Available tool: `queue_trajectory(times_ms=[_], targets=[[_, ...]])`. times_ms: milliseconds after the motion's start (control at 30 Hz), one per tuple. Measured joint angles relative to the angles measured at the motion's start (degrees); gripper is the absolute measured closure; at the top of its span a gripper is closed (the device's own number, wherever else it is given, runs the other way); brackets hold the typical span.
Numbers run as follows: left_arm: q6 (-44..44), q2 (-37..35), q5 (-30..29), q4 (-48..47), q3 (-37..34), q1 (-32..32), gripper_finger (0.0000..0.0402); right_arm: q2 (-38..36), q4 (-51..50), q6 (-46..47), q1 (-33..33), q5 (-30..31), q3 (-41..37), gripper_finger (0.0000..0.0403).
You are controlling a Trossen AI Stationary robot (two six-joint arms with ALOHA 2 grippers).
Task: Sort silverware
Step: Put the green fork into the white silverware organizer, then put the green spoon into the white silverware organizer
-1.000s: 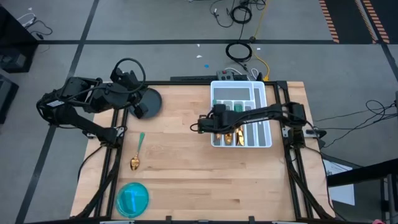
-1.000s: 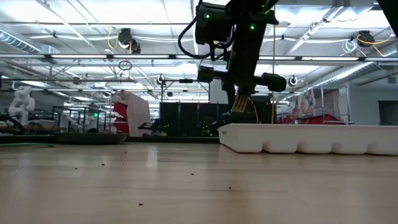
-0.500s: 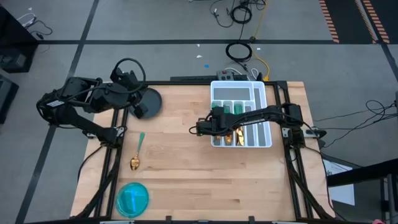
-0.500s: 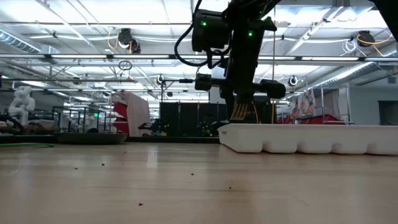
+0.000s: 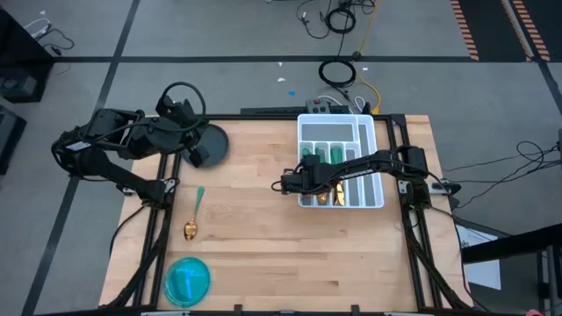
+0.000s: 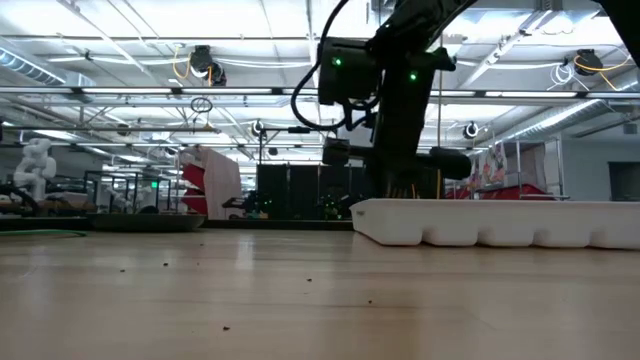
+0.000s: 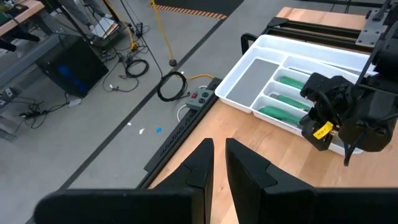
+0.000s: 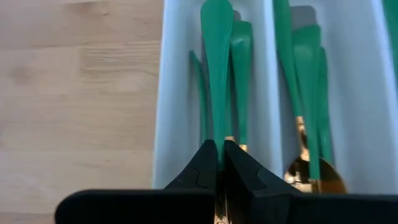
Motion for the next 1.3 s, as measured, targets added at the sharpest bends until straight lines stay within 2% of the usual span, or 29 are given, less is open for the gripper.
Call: queue_trajectory(times_ms=[267,467,767,933,1100,1300], targets=[[-0.1,0.0,0.0,0.0,0.0,0.0,0.0352,0.0,5.3,-5.1,0.0,-1.3,-0.6,0.0402],[-0.2,0.0,0.0,0.0,0.0,0.0,0.0352,0.0,4.0,-3.6,-0.1,-2.6,-0.6,0.0387],[-0.2,0.0,0.1,0.0,0.0,0.0,0.0352,0.0,3.2,-5.6,0.0,-2.9,-0.5,0.0304],[-0.2,0.0,3.7,-1.6,0.0,0.0,0.0352,-0.8,2.3,-10.9,0.2,-2.8,-0.5,0.0253],[-4.0,0.0,4.7,-3.6,0.0,0.0,0.0352,-4.7,2.3,-14.2,1.1,0.9,-0.4,0.0214],[-15.6,0.1,7.9,-5.7,0.0,0.0,0.0352,-9.7,1.1,-20.3,1.2,6.0,-0.5,0.0189]])
